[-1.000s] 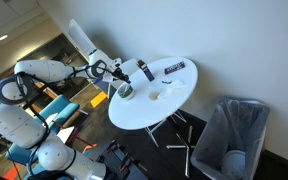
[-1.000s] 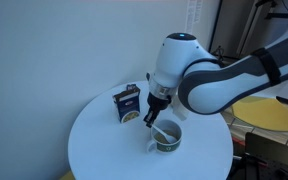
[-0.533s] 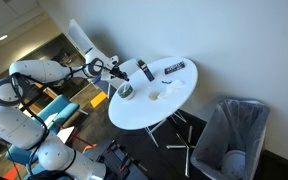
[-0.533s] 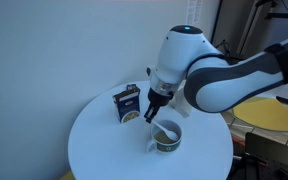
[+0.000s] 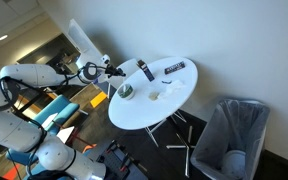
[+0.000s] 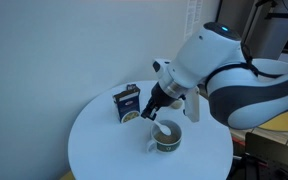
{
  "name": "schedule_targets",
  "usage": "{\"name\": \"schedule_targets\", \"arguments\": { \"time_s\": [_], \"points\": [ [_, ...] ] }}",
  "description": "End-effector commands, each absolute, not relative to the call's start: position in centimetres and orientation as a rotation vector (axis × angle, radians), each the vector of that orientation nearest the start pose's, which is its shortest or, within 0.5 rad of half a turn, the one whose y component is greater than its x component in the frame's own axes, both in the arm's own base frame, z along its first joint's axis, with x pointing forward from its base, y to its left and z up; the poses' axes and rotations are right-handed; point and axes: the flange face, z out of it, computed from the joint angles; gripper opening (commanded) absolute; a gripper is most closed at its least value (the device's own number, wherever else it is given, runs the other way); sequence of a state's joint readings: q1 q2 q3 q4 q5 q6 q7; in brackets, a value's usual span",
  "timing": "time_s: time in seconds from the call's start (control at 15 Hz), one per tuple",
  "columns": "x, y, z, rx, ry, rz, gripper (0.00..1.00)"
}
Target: Use the spoon to mix in the mug and then put it on the table
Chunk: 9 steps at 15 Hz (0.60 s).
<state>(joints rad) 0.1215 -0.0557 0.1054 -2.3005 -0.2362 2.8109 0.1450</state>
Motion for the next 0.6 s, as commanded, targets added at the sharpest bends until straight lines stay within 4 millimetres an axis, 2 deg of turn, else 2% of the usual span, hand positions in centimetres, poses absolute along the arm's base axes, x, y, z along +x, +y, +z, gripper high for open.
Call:
{"name": "schedule_targets", "arguments": {
  "time_s": [0.0,0.13,0.2,0.27,0.4,0.47,0.53],
  "points": [
    [50.7,13.3,43.0,-2.860,-0.450,-1.152,0.03],
    [49.6,13.2,42.1,-2.753,-0.399,-1.268,0.03],
    [51.2,13.7,42.3,-2.821,-0.440,-1.186,0.03],
    [50.9,13.7,41.8,-2.810,-0.439,-1.194,0.11],
    [50.9,13.7,41.8,-2.813,-0.439,-1.190,0.11],
    [51.0,13.7,41.9,-2.812,-0.439,-1.192,0.03],
    [51.1,13.4,41.9,-2.816,-0.441,-1.195,0.03]
  ]
}}
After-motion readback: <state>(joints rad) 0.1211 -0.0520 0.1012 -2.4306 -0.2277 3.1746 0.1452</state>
